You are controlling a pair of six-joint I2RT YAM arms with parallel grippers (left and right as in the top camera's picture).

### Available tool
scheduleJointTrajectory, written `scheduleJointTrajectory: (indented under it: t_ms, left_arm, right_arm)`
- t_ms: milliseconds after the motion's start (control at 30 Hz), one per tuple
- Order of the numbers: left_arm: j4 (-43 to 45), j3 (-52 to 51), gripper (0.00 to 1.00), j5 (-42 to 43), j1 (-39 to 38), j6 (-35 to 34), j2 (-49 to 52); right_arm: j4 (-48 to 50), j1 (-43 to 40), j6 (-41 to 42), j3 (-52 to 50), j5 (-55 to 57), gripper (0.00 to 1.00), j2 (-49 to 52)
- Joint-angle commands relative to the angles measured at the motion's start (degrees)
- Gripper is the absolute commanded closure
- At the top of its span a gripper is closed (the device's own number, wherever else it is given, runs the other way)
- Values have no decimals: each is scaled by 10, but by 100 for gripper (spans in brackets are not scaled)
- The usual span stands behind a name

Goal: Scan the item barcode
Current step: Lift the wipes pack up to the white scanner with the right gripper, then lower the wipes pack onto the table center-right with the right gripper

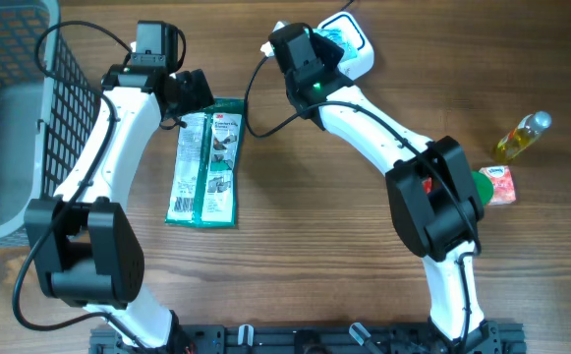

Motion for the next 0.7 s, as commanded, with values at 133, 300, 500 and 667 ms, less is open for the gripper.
scheduleJointTrajectory:
  t_ms: [133, 300, 500, 667]
  left_arm:
    - [0, 3, 0, -5, 1, 3, -1]
    - [0, 3, 0, -5, 1, 3, -1]
    - [0, 3, 0, -5, 1, 3, -1]
    - [0, 3, 0, -5, 1, 3, -1]
  right_arm:
    - [-132, -26, 110, -2, -110, 96, -202]
    - [-382, -61, 272, -2, -372, 96, -304]
    - [-615, -112, 382, -52, -593, 96, -300]
    - [-570, -110, 396, -193, -591, 95, -299]
